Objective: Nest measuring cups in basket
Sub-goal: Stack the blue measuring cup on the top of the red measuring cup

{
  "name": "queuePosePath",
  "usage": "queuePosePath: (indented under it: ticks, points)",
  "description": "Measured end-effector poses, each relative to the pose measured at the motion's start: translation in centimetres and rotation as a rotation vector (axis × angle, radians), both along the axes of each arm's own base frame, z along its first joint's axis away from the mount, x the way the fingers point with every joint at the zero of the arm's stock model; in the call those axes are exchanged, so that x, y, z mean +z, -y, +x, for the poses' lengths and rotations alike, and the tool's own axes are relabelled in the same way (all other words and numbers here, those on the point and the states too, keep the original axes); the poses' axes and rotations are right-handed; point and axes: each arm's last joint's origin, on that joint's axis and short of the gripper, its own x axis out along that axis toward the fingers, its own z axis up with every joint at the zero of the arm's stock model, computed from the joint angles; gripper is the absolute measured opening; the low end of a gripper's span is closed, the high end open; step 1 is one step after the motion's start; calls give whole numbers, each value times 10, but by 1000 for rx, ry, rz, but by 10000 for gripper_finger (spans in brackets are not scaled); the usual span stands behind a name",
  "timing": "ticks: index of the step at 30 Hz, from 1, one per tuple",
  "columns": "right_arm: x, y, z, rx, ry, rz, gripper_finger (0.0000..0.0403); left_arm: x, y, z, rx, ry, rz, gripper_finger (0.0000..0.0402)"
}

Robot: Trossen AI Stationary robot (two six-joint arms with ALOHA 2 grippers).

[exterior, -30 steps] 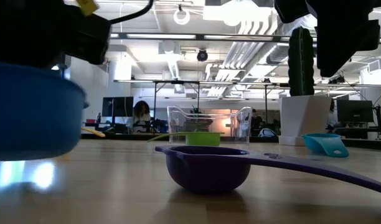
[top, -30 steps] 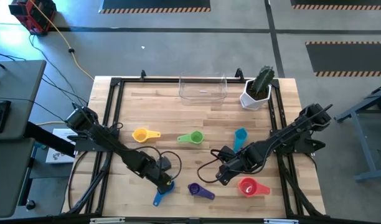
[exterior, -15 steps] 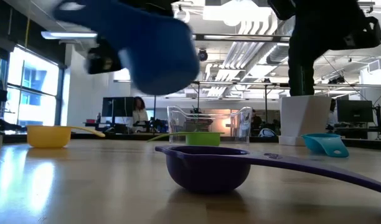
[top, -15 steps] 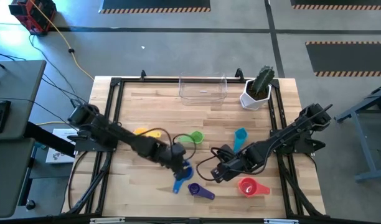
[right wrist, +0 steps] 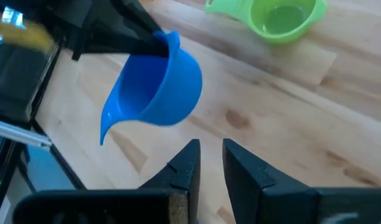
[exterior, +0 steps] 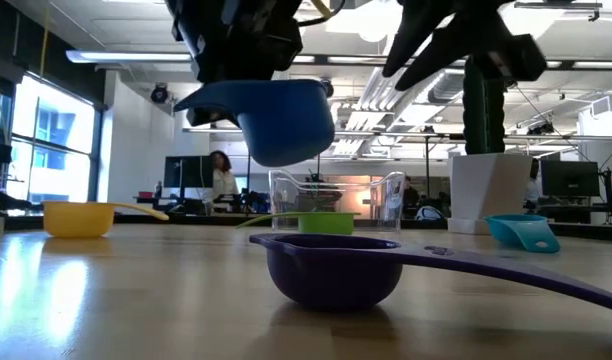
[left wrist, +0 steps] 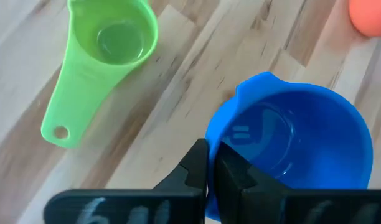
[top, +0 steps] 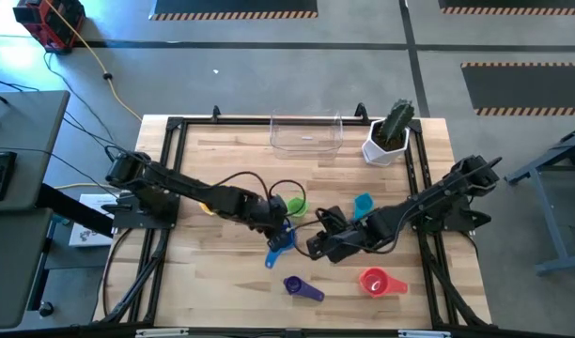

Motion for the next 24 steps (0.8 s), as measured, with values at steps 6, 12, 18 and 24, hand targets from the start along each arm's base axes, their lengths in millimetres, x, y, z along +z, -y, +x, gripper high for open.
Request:
queuePosePath:
  ticks: [6, 12, 18, 24]
  points:
    - [-1, 15, 6, 45, -28, -16, 58, -7, -1, -7, -65, -99, 59, 2]
    - [-2, 27, 10, 71, -67, -8, 58, -26, 0, -6, -87, -196, 41, 2]
    - [-2, 33, 11, 105, -83, -14, 58, -42, 1, -2, -76, -243, 32, 3]
    - [-3, 33, 10, 114, -98, -8, 58, -43, 0, -1, -76, -246, 14, 4]
